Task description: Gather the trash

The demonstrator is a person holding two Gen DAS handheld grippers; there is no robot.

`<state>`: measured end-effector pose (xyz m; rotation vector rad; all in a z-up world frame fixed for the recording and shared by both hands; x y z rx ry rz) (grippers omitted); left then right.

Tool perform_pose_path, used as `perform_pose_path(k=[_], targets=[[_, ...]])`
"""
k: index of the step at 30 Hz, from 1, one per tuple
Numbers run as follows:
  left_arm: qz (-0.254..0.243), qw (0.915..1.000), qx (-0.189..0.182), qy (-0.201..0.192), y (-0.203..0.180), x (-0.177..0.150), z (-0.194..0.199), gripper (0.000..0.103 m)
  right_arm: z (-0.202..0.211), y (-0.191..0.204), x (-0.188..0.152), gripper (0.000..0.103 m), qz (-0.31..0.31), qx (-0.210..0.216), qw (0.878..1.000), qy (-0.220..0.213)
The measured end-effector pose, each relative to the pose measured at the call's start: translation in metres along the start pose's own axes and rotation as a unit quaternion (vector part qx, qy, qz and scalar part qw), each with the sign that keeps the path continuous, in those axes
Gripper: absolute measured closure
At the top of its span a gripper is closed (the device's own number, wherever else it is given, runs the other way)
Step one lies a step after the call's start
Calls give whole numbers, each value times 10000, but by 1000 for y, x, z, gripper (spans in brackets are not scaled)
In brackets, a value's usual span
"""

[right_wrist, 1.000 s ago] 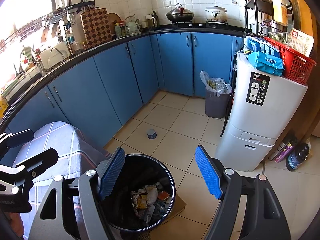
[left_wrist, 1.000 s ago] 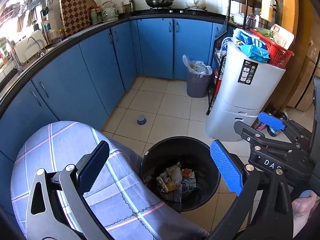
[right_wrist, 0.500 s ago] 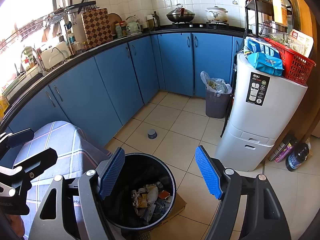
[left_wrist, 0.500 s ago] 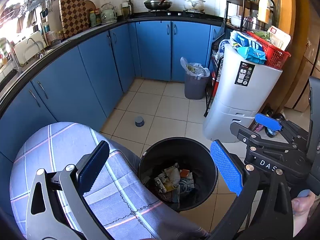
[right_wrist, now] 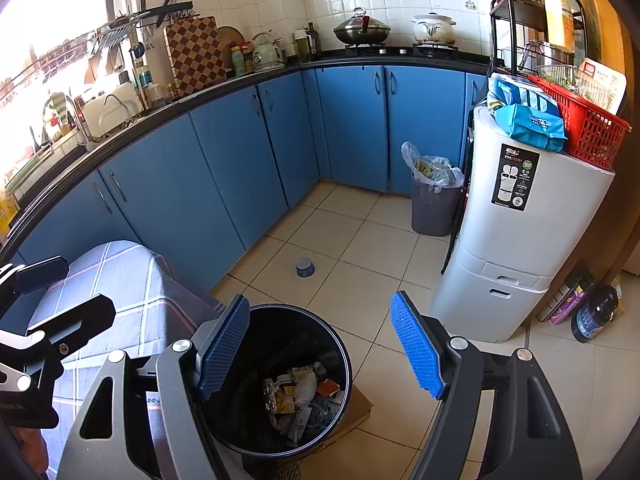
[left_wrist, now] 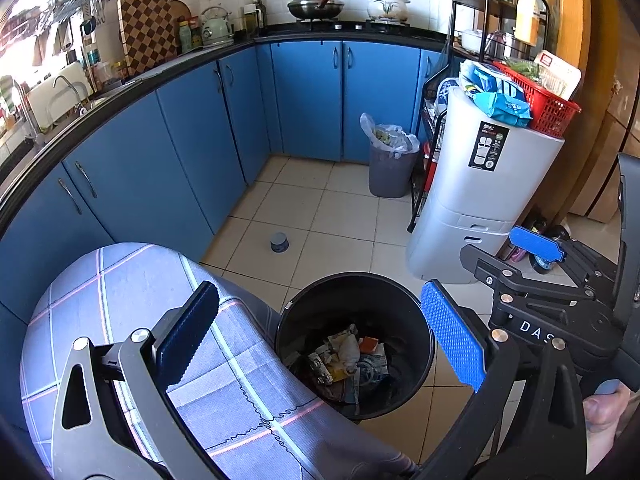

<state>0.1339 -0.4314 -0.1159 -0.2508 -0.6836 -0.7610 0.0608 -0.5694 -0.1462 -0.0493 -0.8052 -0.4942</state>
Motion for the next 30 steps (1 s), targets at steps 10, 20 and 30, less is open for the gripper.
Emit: perform_pose_path(k=[10, 20, 30], targets=[[47, 9998, -155, 137, -5, -3, -4, 3, 2, 0, -2, 32, -25, -14, 10000, 14], [78, 9996, -183, 218, -5, -5, -6, 3, -1, 0, -2, 32, -33, -4, 10000, 30], [60, 9995, -183, 246, -5, -5, -6, 3, -1, 1, -2, 32, -34, -3, 10000, 23]])
Point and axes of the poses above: each gripper's, at about its wrist camera, not at the fingertips, and z roughly against the way its jaws point, y to its left, x to its top, the point moved 7 cm from there along -z, roughly the way its jaws point, and after that the axes turned 3 degrees about y, right-handed, at the moved point
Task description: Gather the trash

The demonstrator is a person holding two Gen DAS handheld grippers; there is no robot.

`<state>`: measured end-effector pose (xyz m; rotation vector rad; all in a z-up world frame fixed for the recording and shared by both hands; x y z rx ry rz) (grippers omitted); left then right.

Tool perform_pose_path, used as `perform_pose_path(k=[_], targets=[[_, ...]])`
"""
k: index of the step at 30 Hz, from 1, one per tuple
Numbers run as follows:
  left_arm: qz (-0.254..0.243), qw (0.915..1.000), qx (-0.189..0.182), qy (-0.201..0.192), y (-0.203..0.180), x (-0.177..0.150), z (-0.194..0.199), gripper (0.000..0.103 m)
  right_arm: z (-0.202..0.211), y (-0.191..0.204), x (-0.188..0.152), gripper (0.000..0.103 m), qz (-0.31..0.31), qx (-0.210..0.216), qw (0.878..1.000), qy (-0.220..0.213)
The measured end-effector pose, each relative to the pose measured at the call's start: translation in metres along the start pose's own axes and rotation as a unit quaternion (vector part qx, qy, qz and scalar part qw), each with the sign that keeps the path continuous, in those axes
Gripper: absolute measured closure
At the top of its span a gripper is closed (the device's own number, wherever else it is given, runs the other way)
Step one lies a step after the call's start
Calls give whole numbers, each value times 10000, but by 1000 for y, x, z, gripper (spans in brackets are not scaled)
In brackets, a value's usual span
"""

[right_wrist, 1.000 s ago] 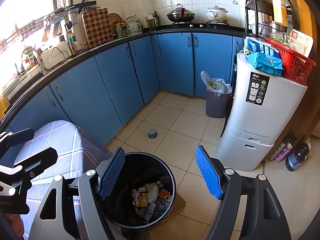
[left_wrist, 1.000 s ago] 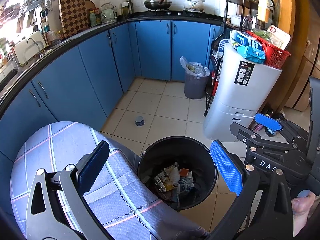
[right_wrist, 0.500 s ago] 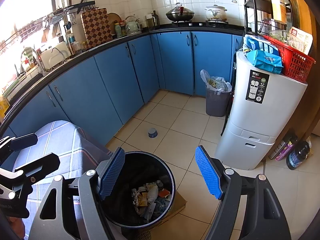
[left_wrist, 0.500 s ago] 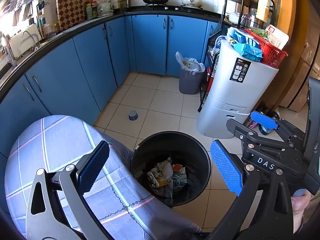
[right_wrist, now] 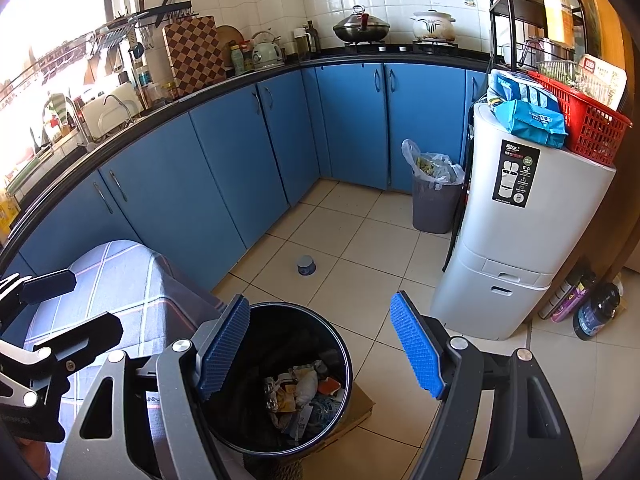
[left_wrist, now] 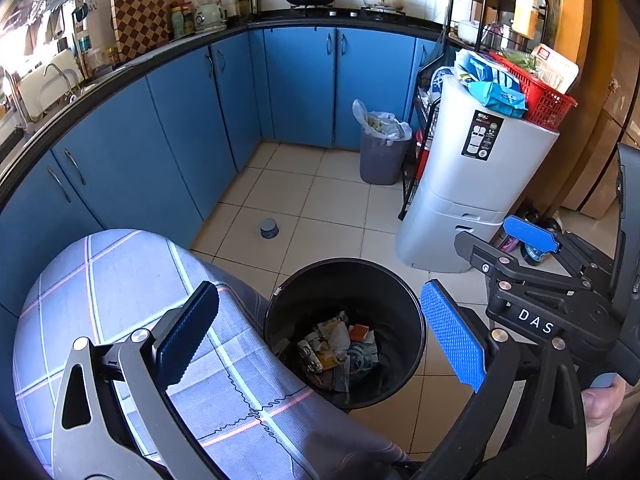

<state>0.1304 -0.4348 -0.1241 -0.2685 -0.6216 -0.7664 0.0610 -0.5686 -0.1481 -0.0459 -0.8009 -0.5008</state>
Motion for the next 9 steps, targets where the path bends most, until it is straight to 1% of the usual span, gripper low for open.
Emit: perform_pose_path(k=[6, 9], targets=[[-1, 9999, 119, 7, 2, 0, 1, 3, 0, 1, 0, 32, 1, 11, 10000, 1], [-15, 9999, 102, 0, 2, -1, 1, 3, 0, 2, 0, 32, 13, 10, 10000, -4]])
Point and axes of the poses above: each gripper's, at about its wrist camera, not at the fingertips, and z roughly against the way its jaws point, y to its left, x to its top, the point moved 7 cm from there along -z, roughly the way its jaws point, and after that the axes turned 3 degrees about y, right-handed, at the moved point
